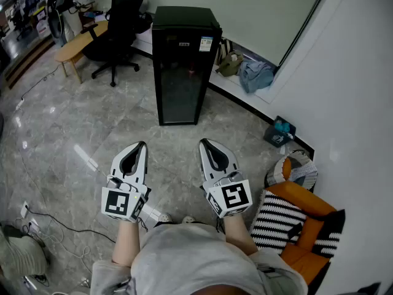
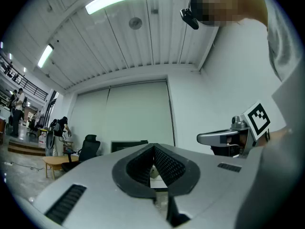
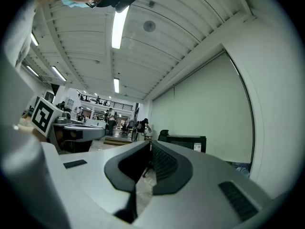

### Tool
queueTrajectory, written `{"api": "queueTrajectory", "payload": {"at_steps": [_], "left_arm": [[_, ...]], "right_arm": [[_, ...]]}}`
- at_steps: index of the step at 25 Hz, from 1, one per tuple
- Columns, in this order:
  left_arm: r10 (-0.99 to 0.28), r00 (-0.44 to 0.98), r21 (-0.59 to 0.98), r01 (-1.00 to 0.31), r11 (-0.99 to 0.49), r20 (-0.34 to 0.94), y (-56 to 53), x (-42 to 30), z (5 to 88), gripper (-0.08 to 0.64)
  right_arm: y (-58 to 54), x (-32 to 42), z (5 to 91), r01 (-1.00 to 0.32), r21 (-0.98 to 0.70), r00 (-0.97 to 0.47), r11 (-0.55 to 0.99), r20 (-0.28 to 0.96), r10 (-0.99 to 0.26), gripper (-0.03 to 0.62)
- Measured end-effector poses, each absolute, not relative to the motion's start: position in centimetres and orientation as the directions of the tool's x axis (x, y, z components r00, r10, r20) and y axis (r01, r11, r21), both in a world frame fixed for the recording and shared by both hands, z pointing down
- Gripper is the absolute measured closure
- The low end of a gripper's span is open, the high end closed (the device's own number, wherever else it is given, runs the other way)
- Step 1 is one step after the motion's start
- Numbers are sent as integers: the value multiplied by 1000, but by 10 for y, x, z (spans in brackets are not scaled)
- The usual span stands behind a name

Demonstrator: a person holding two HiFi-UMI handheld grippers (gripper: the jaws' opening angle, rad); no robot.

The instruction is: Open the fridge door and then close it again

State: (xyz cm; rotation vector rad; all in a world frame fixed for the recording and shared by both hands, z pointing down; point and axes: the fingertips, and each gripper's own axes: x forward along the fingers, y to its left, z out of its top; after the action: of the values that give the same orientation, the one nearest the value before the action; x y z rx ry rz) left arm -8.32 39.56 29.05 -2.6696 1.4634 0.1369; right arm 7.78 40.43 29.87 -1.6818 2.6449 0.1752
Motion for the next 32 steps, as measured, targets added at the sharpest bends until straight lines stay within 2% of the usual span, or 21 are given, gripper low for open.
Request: {"api": "queueTrajectory", "payload": {"at_steps": [4, 11, 32], "left_arm": [[-835, 545, -27, -839, -544, -76, 401, -87, 300, 545], [-832, 540, -17, -840, -542, -132, 403, -95, 296, 545], [-812, 566, -4, -821, -571, -142, 385, -138, 302, 545]], "right_arm": [[408, 70, 302, -899, 97, -435, 428, -59, -899, 568], [414, 61, 300, -898, 109, -433, 426, -56, -900, 568], [398, 25, 306, -924, 117, -374, 364, -81, -924, 568]]}}
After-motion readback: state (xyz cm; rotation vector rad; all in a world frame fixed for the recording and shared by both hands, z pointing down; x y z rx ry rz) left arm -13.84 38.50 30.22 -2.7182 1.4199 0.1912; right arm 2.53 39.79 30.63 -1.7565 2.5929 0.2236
